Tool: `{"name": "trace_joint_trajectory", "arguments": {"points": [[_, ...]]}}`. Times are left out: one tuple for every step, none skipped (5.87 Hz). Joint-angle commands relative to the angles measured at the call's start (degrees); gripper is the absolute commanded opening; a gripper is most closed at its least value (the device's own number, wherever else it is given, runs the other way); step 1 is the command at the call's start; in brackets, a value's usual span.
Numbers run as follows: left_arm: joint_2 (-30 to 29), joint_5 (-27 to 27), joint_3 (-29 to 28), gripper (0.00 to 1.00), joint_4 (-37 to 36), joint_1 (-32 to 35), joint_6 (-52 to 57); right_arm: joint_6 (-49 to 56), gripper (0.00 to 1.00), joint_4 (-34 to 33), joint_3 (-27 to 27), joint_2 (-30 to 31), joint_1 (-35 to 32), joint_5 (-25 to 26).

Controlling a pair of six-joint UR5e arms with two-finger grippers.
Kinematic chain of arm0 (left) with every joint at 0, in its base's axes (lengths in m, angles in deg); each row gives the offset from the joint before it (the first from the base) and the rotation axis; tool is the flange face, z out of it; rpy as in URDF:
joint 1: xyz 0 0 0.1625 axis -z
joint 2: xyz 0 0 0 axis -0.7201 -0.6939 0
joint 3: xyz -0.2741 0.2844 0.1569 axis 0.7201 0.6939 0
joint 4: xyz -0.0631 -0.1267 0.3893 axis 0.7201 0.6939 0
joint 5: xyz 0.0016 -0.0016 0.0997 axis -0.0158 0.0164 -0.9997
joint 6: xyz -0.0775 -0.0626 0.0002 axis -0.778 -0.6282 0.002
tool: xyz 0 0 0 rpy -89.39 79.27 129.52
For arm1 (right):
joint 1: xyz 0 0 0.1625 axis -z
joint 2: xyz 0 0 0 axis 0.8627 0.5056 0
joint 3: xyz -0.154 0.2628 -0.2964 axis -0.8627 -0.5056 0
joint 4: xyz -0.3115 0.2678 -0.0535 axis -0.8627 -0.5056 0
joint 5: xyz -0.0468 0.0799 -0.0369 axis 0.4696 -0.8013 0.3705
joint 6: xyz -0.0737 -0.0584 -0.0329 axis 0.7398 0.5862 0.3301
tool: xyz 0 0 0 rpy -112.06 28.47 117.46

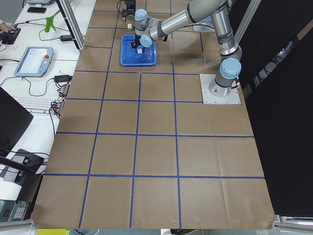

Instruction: Assemble white blocks and place on blue tray

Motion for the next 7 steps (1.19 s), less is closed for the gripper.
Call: {"name": "trace_joint_trajectory", "arguments": {"points": [[9.9,-0.2,-1.3,0.99,13.8,-1.3,-2.3,0.0,0.69,-0.1,-0.1,0.0,-0.1,-1.1],[19.3,-0.1,-4.2,0.99,29.6,-4.8,-4.4,0.1,0.54,-0.2,-0.1,0.0,-0.1,-1.1],[25.8,-0.3,-7.3,0.99,42.8,-7.8,-7.8,0.2,0.5,-0.4,-0.1,-0.1,-0.1,-1.1],[30.3,-0.3,-8.3,0.99,48.5,-11.7,-14.0,0.4,0.44,-0.7,-0.1,-0.1,-0.1,-1.1],[32.7,-0.3,-8.3,0.99,48.7,-14.1,-22.8,0.9,0.29,-1.1,-0.2,-0.1,-0.1,-1.1],[33.7,-0.2,-8.3,0.99,47.9,-15.1,-36.6,0.9,0.21,-1.2,-0.2,0.0,-0.1,-1.1],[34.0,-0.2,-6.8,0.99,45.5,-16.5,-51.9,0.4,0.2,-1.1,-0.4,0.6,-0.1,-1.1]]}}
